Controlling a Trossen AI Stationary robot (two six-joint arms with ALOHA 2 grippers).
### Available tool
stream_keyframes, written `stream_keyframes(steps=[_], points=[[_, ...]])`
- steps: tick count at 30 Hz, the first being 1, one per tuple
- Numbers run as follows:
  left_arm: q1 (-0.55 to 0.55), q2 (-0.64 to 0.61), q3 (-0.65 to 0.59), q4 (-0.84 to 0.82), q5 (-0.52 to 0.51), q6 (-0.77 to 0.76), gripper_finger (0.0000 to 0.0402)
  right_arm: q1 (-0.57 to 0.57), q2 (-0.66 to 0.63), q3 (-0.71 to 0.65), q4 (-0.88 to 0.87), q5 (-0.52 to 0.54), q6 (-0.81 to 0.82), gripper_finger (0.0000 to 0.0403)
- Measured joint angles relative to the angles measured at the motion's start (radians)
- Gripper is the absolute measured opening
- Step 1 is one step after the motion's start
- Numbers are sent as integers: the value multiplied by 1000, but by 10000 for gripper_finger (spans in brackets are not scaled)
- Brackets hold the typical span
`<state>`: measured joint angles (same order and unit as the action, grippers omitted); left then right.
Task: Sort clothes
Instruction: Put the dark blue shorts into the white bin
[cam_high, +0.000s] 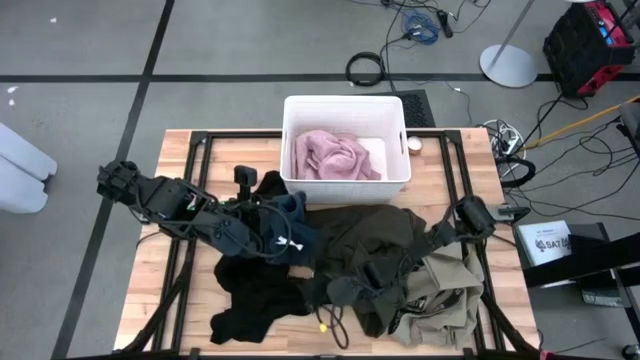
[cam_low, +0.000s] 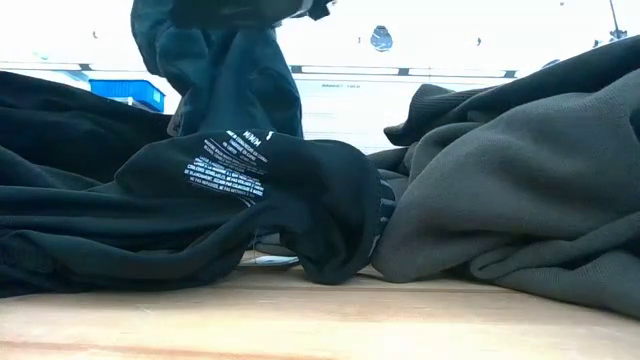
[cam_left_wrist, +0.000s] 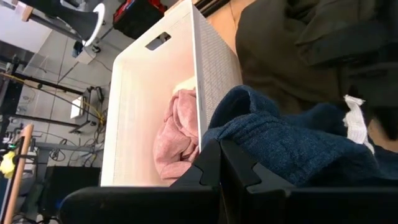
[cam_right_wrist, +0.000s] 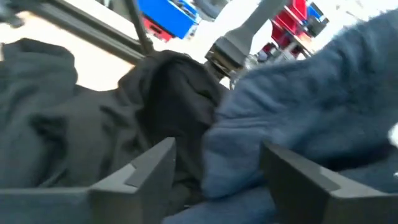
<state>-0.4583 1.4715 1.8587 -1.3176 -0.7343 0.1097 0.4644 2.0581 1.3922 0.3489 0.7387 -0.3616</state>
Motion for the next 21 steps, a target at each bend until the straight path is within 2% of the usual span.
stream_keyframes(steps=[4, 6, 8, 13, 17, 21], points=[[7, 0, 0, 7, -1, 1, 0, -18, 7, 0, 4, 3, 32, 277], [18, 0, 0, 10, 0, 1, 0, -24, 22, 0, 31, 38, 32, 288], [31, 0, 0, 11, -1, 4, 0, -32, 41, 0, 79, 77, 21, 291], [62, 0, 0, 27, 22, 9, 0, -73, 97, 13, 200, 85, -38, 284], [71, 0, 0, 28, 42, 10, 0, -87, 105, 35, 151, 131, 43, 245], [72, 0, 0, 26, 46, 11, 0, -47, 92, 38, 128, 133, 43, 136]])
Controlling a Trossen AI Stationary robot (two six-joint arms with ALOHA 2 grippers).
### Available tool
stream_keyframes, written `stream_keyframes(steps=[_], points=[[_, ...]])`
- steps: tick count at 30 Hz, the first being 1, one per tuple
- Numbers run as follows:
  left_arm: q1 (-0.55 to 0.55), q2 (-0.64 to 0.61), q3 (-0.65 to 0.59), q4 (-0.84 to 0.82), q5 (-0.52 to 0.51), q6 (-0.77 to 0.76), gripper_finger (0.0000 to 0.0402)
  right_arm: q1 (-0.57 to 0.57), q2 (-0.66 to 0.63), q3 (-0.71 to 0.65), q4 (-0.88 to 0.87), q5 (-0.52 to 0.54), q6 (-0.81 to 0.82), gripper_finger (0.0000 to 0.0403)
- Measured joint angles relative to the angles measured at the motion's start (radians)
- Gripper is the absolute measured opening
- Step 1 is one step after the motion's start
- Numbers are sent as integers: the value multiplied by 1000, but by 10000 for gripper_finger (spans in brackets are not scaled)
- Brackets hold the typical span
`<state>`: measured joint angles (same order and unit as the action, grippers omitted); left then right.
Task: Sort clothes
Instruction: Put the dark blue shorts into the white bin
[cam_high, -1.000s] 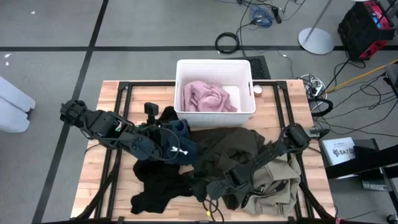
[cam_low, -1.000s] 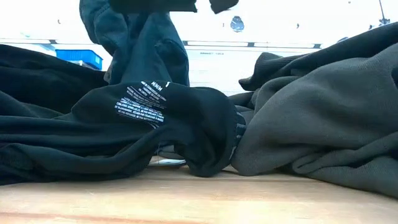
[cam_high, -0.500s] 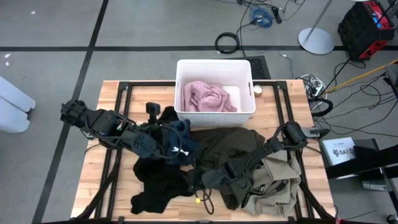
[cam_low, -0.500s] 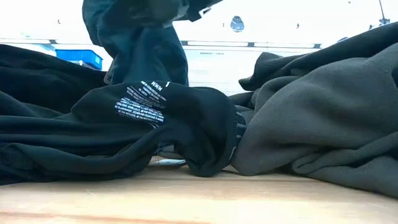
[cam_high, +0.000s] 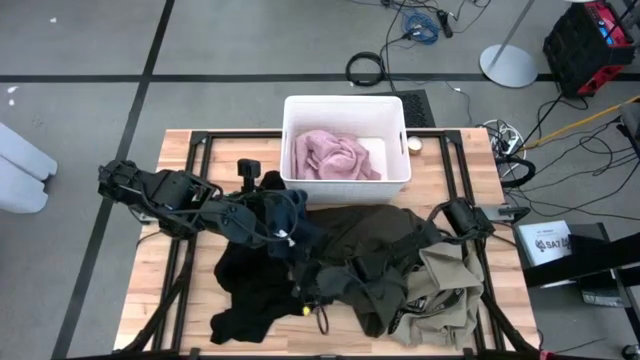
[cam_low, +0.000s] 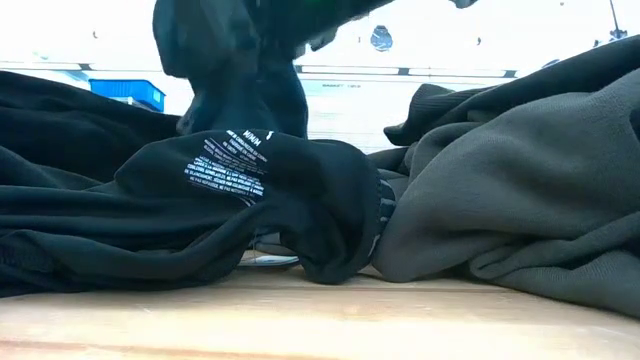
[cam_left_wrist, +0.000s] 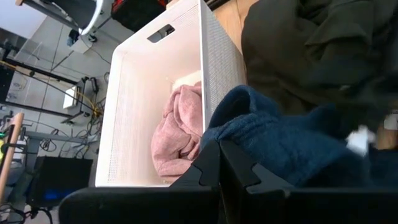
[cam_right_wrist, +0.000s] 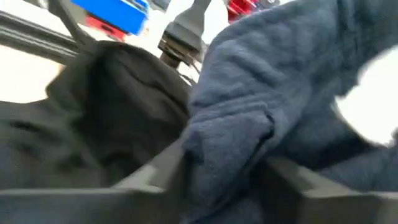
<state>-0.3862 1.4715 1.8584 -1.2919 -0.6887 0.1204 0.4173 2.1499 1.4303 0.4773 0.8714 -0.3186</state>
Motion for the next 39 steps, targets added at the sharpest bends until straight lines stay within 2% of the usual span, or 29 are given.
stream_keyframes(steps=[2, 4, 7, 13, 16, 18, 20, 22, 25, 27, 28, 30, 33, 39], points=[[0, 0, 0, 0, 4, 0, 0, 33, -20, 0, -9, 27, -38, 62], [0, 0, 0, 0, 11, 0, 0, 72, -45, 0, -10, 75, -114, 17], [0, 0, 0, 0, 33, -2, 0, 128, -80, 22, -2, 225, -265, 8], [-10, 0, 14, 31, 95, 59, 0, 214, -200, 150, 1, 483, -706, 2], [-28, -10, 33, 90, 90, 108, 0, 226, -290, 225, -120, 491, -732, 2], [-37, -18, 49, 127, 82, 136, 0, 228, -353, 271, -191, 494, -693, 1], [-42, -26, 59, 159, 82, 153, 0, 223, -415, 284, -279, 451, -598, 1], [-49, -29, 61, 179, 86, 156, 0, 218, -468, 284, -448, 336, -420, 1], [-57, -29, 61, 180, 95, 154, 0, 195, -518, 280, -781, 37, -56, 1], [-66, -28, 61, 180, 105, 148, 0, 168, -525, 280, -934, -133, 131, 1], [-69, -26, 61, 181, 116, 148, 0, 158, -522, 280, -992, -160, 187, 0], [-82, -20, 61, 185, 144, 133, 0, 147, -499, 280, -1038, -128, 238, 0], [-101, 5, 60, 186, 201, 86, 0, 139, -461, 280, -1040, -89, 221, 0], [-129, 84, -14, 186, 243, 4, 0, 111, -398, 280, -1013, -208, 212, 0]])
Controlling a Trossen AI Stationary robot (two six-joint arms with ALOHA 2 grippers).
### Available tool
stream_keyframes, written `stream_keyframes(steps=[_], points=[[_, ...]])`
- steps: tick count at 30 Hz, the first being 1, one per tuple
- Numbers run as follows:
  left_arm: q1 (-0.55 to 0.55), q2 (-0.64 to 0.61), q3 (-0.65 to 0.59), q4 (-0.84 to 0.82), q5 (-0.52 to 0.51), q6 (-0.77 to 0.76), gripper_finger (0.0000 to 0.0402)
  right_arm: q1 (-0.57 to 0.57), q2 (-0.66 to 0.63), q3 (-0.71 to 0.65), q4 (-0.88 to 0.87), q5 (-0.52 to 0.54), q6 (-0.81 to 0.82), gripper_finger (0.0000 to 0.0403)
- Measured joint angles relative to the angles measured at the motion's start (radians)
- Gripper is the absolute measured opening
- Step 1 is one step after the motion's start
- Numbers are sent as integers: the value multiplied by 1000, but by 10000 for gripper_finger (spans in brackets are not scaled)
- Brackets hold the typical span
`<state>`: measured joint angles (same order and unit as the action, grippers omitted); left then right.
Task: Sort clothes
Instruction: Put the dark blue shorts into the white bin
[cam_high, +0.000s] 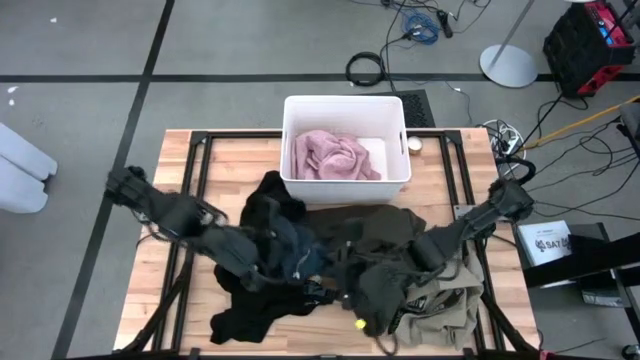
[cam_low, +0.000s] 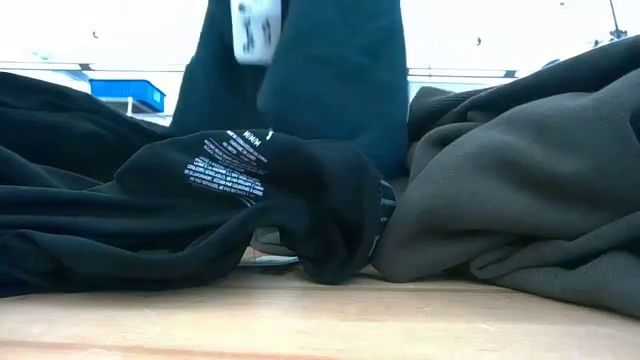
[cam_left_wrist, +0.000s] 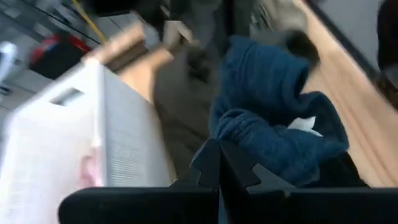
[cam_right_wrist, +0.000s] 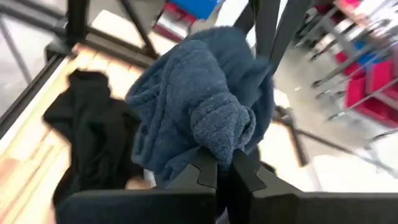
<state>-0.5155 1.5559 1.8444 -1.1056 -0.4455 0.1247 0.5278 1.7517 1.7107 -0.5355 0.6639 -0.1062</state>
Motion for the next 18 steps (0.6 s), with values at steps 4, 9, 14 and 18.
stream_keyframes(steps=[4, 9, 14, 18], points=[[-19, 58, -52, 6, -2, 2, 0, -12, 53, -1, -31, -50, 31, 0], [-50, 65, -98, 104, 6, 15, 0, -9, 104, -1, -26, -35, 10, 11], [-78, 66, -176, 171, 14, -33, 0, 4, 147, -1, -6, -23, -40, 45], [-105, 75, -258, 226, 20, -91, 0, 6, 193, -1, 4, -15, -28, 85]])
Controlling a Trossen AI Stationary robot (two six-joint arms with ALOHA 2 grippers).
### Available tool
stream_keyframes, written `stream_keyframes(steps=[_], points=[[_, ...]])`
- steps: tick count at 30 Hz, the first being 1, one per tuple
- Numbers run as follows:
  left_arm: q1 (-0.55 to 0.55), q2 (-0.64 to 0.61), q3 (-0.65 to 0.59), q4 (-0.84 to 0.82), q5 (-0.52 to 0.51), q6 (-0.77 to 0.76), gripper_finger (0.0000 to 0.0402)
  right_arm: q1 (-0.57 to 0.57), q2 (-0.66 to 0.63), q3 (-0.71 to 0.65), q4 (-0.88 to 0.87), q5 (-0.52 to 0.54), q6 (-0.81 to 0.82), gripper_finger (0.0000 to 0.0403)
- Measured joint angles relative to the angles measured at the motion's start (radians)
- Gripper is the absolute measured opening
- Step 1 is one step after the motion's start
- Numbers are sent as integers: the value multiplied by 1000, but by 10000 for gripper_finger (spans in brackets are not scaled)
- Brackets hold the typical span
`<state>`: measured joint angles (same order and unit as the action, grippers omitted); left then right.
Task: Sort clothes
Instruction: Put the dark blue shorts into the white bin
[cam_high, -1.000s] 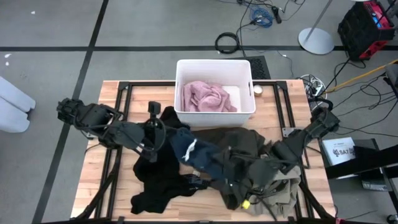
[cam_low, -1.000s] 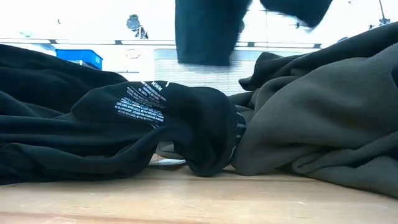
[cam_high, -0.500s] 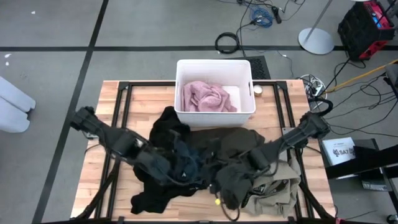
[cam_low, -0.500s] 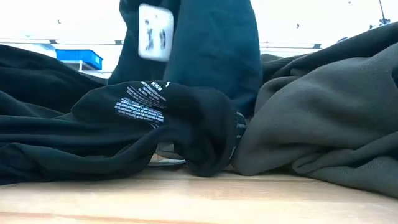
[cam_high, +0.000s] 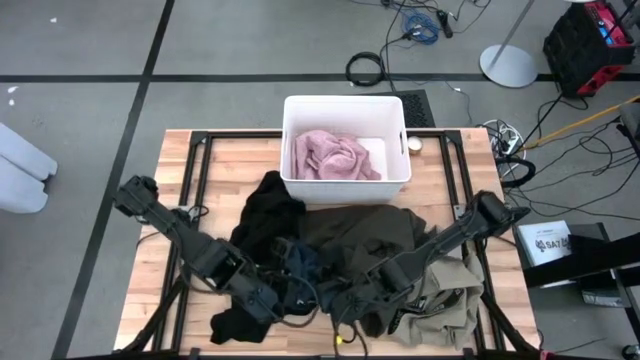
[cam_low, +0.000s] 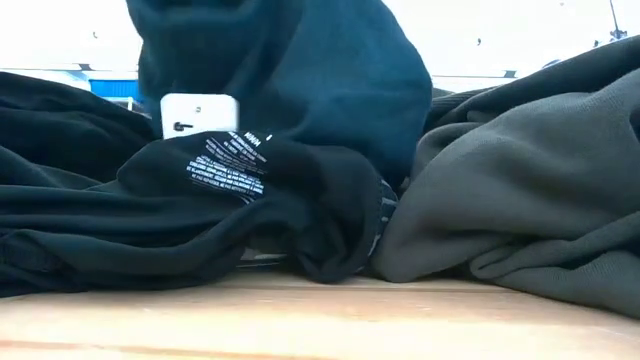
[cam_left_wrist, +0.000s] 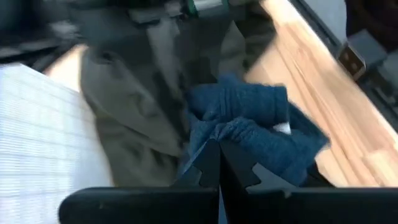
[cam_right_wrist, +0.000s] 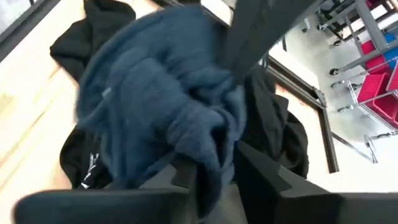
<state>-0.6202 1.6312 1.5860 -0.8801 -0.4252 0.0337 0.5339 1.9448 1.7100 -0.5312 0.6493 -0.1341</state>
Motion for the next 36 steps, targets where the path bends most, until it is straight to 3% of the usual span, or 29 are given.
stream_keyframes(steps=[9, 14, 17, 22, 29, 32, 36], points=[[-13, 1, -150, 137, 5, -52, 0, -1, 140, 0, 121, 0, 16, 171], [-13, 0, -174, 179, 123, -55, 0, -3, 191, 0, 248, -27, -51, 192], [-17, 0, -189, 202, 138, -55, 0, -4, 200, 0, 287, -74, -65, 193], [-23, 0, -189, 241, 139, -54, 0, -3, 200, 0, 327, -76, -57, 150], [-24, 0, -189, 246, 138, -85, 46, -4, 200, 0, 292, -80, -68, 16], [-24, -5, -177, 198, 137, -104, 81, -4, 188, 0, 246, -77, -51, 16], [-24, -6, -115, 1, 107, -119, 124, -4, 142, 0, 125, -41, 1, 8]])
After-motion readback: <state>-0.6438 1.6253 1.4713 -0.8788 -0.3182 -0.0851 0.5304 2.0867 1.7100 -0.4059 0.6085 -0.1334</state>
